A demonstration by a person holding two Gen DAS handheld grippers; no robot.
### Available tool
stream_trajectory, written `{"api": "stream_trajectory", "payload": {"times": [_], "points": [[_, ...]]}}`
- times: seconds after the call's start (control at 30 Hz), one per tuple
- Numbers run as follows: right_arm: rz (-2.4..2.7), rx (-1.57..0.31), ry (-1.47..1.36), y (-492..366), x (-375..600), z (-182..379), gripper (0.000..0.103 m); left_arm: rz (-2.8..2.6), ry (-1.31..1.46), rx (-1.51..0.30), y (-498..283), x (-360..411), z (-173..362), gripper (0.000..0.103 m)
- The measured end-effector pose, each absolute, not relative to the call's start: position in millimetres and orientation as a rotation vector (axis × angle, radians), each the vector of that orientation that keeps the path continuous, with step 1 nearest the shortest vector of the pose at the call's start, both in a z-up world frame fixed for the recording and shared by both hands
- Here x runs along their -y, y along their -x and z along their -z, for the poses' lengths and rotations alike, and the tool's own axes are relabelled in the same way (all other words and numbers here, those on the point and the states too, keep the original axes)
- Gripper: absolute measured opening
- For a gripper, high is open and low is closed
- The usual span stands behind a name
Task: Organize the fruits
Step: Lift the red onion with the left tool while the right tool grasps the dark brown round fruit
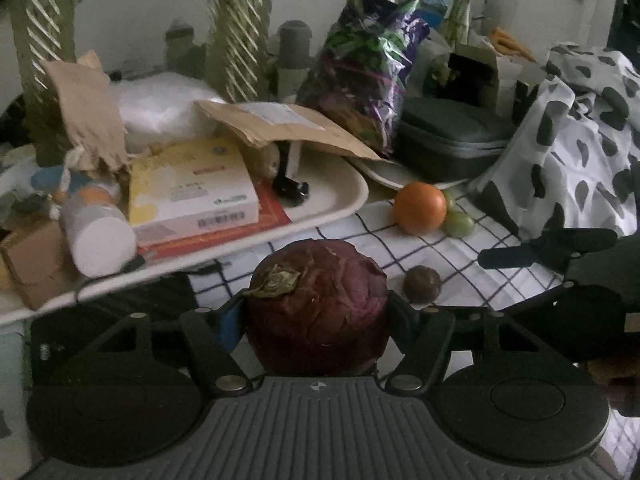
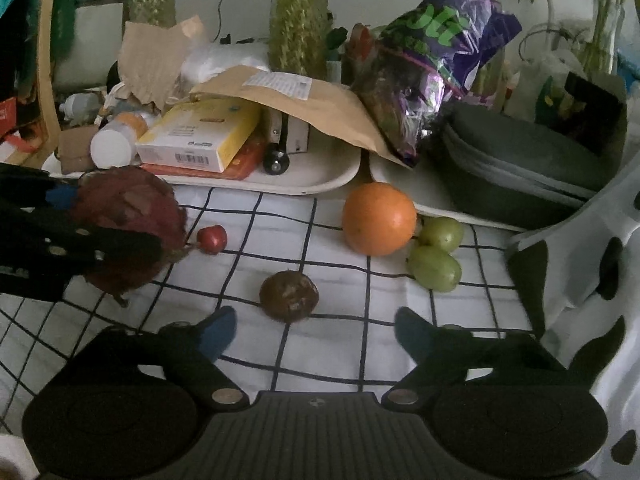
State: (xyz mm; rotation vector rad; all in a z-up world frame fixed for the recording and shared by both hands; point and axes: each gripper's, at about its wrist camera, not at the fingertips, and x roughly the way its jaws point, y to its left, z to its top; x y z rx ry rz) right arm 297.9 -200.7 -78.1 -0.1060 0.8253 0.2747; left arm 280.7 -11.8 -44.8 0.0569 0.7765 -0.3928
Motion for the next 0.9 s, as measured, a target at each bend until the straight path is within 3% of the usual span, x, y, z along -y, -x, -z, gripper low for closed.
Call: {"api": "stream_trajectory", "payload": {"times": [0.13, 0.37, 0.53, 0.9], "points": [[-0.293, -0.835, 0.086, -304, 198, 83, 0.063, 0.378, -0.049, -0.773, -282, 7, 43, 0.067], [-0.31, -0.829, 0.1, -311, 190, 88, 0.055, 0.372, -0.058, -0.781, -283, 3, 45, 0.067], [-0.321, -0.825, 0.099, -312, 187, 87, 0.035, 0.376, -0.062, -0.786, -283, 3, 46, 0.067], [-0.341, -0.809, 0.077, -302, 188, 72, 0.033, 0.385, -0.075, -0.78, -276, 7, 40, 0.067]]}}
